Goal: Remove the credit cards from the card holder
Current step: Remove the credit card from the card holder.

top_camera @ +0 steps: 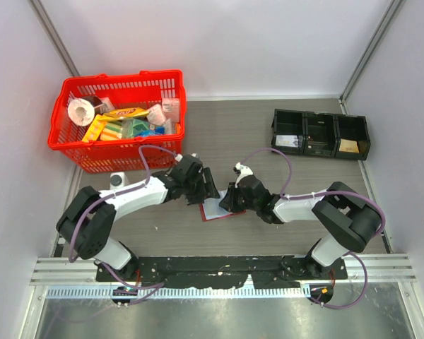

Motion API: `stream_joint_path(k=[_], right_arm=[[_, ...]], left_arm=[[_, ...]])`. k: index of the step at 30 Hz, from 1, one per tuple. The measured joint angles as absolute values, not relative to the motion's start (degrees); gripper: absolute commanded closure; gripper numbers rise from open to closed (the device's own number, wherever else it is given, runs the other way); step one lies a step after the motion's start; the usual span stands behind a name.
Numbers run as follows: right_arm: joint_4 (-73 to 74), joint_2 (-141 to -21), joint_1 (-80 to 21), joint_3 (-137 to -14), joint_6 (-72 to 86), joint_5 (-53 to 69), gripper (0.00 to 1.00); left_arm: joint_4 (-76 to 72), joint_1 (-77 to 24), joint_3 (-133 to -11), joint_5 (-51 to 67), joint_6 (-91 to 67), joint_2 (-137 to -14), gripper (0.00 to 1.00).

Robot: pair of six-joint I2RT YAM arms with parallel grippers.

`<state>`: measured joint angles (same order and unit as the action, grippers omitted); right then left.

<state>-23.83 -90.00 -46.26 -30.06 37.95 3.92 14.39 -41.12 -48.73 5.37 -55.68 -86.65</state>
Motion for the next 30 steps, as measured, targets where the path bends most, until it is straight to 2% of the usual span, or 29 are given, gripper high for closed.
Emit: stream_joint_path(k=[30], right_arm=[[-24.4, -90.1, -45.7, -29.8, 38.2, 5.3, 0.87]], left_arm=[[19.0, -41.1, -54.4, 5.6, -55.7, -94.1, 0.32]])
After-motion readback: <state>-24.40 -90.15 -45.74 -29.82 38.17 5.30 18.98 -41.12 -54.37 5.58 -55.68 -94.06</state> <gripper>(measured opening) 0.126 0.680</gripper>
